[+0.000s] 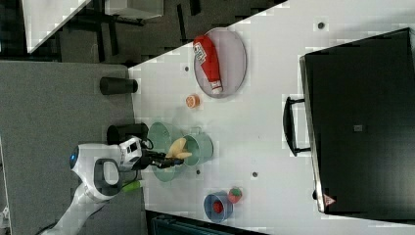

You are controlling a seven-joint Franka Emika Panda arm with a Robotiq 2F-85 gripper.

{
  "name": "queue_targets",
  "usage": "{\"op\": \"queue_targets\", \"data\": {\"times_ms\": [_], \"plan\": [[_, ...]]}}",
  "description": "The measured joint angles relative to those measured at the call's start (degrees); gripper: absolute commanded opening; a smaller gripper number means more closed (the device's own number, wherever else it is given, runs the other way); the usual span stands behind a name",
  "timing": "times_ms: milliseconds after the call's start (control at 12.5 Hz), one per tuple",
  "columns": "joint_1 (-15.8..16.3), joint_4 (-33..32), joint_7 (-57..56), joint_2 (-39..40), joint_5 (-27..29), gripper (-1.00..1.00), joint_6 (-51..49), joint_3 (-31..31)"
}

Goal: Pick Banana and place it in mug.

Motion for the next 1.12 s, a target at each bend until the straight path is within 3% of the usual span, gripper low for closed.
{"op": "queue_targets", "data": {"times_ms": [240, 480, 720, 960, 1120], "plan": [[-1.8, -0.1, 0.4, -0.6, -0.4, 0.96, 3.6, -0.9], [-3.0, 1.1, 0.4, -0.7, -1.0, 1.0, 3.6, 0.4], [-1.5, 1.3, 0.5, -3.5, -1.7, 1.0, 3.0, -1.1], [-0.5, 6.7, 1.5, -9.0, -1.3, 1.0, -8.9, -5.0], [0.6, 14.0, 1.5, -13.6, -1.6, 1.0, -17.5, -10.8]]}}
